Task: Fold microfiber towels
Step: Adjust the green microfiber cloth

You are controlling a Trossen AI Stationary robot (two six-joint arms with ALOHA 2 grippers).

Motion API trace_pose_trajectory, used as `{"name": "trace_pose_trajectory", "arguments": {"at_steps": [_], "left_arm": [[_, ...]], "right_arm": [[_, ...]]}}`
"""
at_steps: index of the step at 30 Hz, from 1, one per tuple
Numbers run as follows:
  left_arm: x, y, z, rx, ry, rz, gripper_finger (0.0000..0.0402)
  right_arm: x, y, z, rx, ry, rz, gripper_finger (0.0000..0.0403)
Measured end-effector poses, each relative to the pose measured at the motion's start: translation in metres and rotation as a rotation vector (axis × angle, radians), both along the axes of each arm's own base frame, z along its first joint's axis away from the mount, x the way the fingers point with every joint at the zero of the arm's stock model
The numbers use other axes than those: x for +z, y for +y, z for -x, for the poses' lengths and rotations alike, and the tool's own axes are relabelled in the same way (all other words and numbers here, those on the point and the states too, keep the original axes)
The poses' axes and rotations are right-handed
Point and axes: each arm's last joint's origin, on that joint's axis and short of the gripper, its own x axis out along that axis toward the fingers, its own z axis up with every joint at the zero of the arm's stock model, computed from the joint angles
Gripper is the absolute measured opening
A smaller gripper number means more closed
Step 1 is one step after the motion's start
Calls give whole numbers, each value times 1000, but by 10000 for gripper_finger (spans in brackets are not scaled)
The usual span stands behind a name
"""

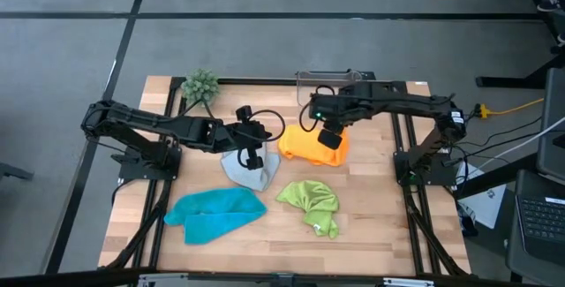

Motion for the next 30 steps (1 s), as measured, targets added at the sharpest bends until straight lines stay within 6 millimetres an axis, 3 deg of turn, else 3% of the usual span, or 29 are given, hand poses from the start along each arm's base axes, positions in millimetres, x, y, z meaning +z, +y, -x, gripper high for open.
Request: {"name": "trace_pose_trajectory", "arguments": {"at_steps": [6, 11, 22, 25, 30], "left_arm": [[-1, 0, 1, -7, 20, -10, 0], [5, -11, 9, -50, -13, 80, 0], [64, -25, 78, -168, -242, 124, 0], [71, -26, 88, -154, -296, 178, 0], [70, -29, 88, -168, -293, 184, 0]], "right_arm": [[6, 17, -2, 17, -56, -184, 180], [-13, 43, -6, 101, -24, -196, 181], [-106, 94, -12, 292, -21, -298, 181], [-133, 101, -10, 305, -57, -336, 181], [-172, 106, -3, 298, -132, -355, 181]]}}
